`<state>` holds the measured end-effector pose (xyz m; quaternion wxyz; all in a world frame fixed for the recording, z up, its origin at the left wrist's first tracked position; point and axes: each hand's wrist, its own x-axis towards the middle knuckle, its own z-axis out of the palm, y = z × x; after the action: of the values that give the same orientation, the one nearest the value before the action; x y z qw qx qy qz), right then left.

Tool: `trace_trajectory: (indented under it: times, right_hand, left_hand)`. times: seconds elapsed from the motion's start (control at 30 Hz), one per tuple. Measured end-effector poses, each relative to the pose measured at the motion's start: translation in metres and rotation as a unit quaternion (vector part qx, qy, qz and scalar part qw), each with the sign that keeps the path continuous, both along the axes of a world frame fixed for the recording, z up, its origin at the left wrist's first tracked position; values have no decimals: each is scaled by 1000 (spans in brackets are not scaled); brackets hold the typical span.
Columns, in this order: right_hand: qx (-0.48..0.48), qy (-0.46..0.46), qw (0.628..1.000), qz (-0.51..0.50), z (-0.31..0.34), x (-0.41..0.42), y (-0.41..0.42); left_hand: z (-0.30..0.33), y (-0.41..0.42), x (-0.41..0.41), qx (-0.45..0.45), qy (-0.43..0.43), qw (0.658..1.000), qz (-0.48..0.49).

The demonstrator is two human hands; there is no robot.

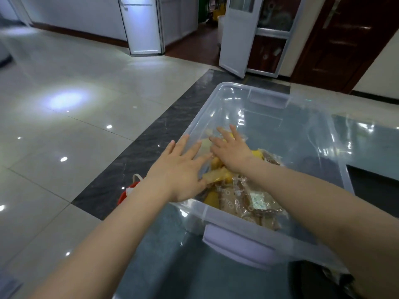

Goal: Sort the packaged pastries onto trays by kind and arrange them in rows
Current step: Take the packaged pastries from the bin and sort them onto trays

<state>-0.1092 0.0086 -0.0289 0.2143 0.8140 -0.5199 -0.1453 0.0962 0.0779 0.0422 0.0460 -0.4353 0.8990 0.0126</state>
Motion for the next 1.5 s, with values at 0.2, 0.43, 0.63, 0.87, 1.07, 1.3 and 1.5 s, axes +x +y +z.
trace_trajectory:
  times: [0.2,0.43,0.63,0.87,1.07,1.3,1.5]
  right_hand:
    - [-18,-129,991,-25,58,-27,46]
    - [-100,-392,913,-60,103,-96,125]
    - [-183,-458,859,-137,112,-173,203]
    - [-136,-452,824,-315,66,-265,284]
    - [-54,-476,774,-413,7,-304,311]
    - [-59,-522,736,-426,-16,-309,303]
    - [-47,-530,776,-338,18,-287,287]
  left_hand:
    - [10,9,-5,5,61,998,24]
    - [42,39,-59,7,222,975,-24]
    - [53,68,-136,32,318,945,-63]
    - [42,93,-209,100,388,913,-72]
    - [29,95,-229,129,390,909,-64]
    - [24,92,-230,142,395,907,-46]
    - [29,85,-212,128,391,910,-46]
